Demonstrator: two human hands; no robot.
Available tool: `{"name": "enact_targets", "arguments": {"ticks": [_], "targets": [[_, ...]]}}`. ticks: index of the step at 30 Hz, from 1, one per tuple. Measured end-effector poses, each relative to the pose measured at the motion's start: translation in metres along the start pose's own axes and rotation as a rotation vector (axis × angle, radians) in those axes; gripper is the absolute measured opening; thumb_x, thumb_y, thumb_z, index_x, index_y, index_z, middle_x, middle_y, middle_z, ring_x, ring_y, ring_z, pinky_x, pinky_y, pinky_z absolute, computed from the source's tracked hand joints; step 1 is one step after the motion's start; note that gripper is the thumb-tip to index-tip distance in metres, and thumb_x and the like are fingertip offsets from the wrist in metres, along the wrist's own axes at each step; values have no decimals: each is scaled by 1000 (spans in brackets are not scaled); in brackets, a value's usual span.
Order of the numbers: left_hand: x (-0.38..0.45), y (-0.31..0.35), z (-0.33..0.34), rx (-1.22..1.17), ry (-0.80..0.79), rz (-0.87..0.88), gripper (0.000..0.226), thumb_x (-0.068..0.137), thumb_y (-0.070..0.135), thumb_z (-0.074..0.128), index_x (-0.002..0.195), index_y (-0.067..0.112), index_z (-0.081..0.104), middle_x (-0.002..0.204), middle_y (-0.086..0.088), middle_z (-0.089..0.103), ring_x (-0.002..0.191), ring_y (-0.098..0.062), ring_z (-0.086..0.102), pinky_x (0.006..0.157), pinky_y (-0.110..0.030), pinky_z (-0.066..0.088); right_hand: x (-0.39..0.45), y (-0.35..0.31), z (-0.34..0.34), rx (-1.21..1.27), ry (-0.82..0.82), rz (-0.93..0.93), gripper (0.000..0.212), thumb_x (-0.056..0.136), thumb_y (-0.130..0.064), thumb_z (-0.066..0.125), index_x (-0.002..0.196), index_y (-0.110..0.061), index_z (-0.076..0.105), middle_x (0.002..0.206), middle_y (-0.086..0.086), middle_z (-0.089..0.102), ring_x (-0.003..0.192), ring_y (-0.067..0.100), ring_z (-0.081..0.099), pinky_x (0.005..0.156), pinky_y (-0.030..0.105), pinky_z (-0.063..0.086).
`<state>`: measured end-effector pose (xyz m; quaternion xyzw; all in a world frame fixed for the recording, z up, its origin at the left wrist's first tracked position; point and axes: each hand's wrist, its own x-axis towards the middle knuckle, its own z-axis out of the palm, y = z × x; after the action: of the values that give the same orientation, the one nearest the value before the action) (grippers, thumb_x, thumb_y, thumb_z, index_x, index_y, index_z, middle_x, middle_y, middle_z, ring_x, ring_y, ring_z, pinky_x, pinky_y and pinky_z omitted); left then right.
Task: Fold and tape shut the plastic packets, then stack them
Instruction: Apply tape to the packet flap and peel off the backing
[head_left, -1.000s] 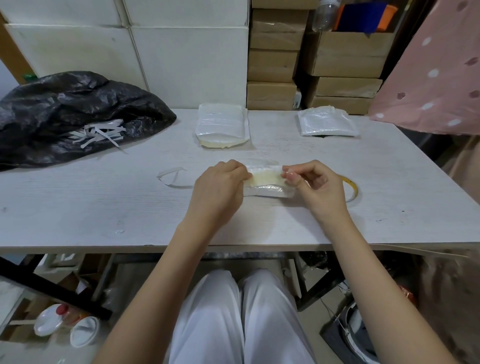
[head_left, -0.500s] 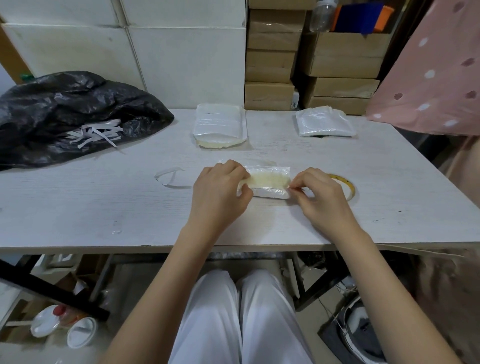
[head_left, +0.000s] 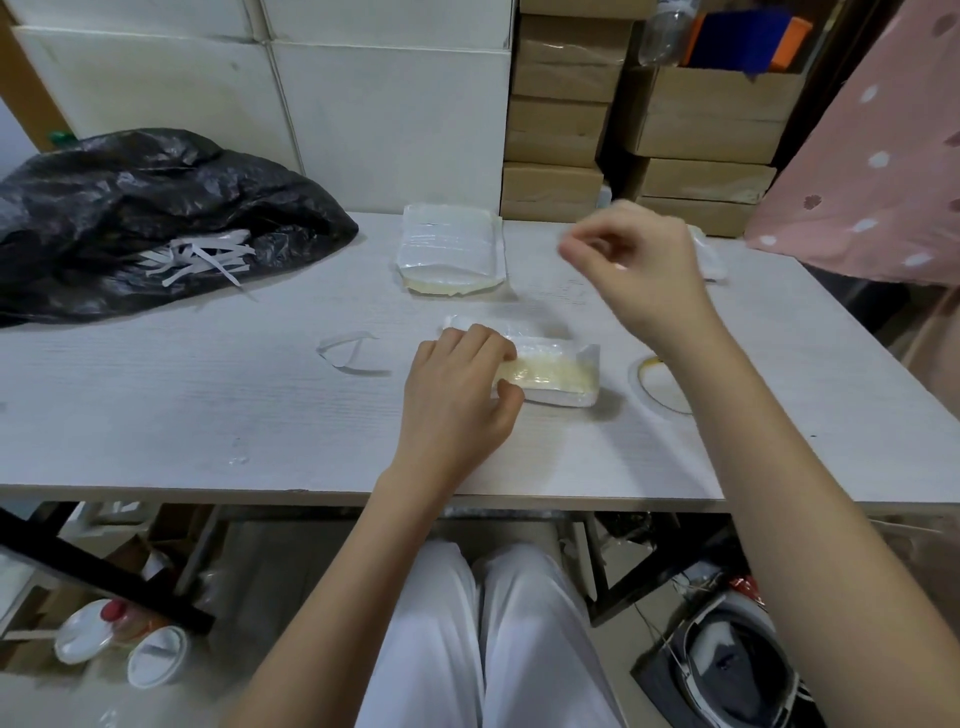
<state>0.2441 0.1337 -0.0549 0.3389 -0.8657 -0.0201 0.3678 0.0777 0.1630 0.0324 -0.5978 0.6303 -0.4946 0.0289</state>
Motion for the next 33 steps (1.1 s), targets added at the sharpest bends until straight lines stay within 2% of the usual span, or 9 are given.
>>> {"name": "enact_targets", "arguments": {"ticks": [4, 10, 13, 15, 17, 21, 25, 30, 33], "targets": [[-6, -3, 5, -18, -19, -9, 26, 77, 14, 51, 101, 15, 61, 103, 4, 63, 93, -17, 54, 77, -21, 29, 46, -23, 55, -39, -315, -110, 15, 86, -15, 65, 93, -4, 72, 79, -9, 58, 67, -6, 53, 66, 10, 40], [-13, -10, 11, -43, -35, 10, 27, 85, 11, 52, 111, 13, 59, 117, 0, 62, 108, -19, 53, 86, -27, 35, 72, -31, 125, -108, -751, -159, 28, 82, 0, 53, 99, -9, 73, 88, -10, 63, 72, 0, 56, 69, 10, 47], [-13, -11, 12, -43, -24, 25, 26, 85, 9, 54, 109, 11, 61, 116, -2, 63, 107, -20, 54, 86, -28, 37, 73, -28, 141, -157, -937, -181, 26, 79, 1, 58, 97, -12, 72, 74, -18, 59, 73, 9, 57, 72, 24, 50], [-12, -12, 13, -48, -13, 33, 24, 85, 10, 54, 107, 10, 63, 114, -3, 63, 105, -21, 56, 86, -31, 42, 71, -30, 150, -154, -1019, -189, 24, 78, 0, 64, 97, -13, 72, 72, -19, 58, 69, 3, 56, 70, 21, 49], [-12, -14, 13, -61, 11, 42, 20, 85, 9, 55, 103, 8, 63, 110, -4, 64, 101, -21, 56, 84, -32, 44, 66, -32, 159, -169, -1064, -204, 23, 77, -4, 67, 98, -13, 72, 76, -17, 60, 68, -1, 54, 67, 13, 46], [-13, -13, 12, -70, 43, 44, 12, 83, 9, 56, 93, 8, 62, 99, -5, 64, 94, -20, 53, 79, -28, 38, 60, -26, 171, -253, -1104, -208, 23, 77, -14, 68, 100, -18, 72, 103, 1, 68, 89, 14, 61, 74, 19, 48], [-12, -13, 14, -72, 50, 44, 14, 82, 8, 57, 95, 8, 63, 102, -4, 64, 96, -20, 54, 81, -27, 38, 65, -22, 169, -245, -1105, -194, 27, 78, -16, 70, 105, -19, 70, 109, -3, 59, 86, 2, 52, 62, -1, 38], [-13, -13, 13, -63, 30, 35, 18, 83, 8, 57, 99, 9, 65, 109, -3, 65, 102, -20, 56, 86, -30, 41, 69, -20, 164, -229, -1080, -204, 40, 73, -35, 77, 109, -24, 66, 115, -8, 56, 109, 8, 50, 89, 19, 44], [-12, -13, 13, -62, 9, 33, 20, 84, 10, 56, 102, 9, 65, 112, -2, 64, 106, -22, 58, 87, -31, 42, 70, -20, 161, -218, -1070, -196, 47, 70, -41, 79, 111, -26, 63, 117, -10, 52, 110, 7, 50, 90, 22, 44]]}}
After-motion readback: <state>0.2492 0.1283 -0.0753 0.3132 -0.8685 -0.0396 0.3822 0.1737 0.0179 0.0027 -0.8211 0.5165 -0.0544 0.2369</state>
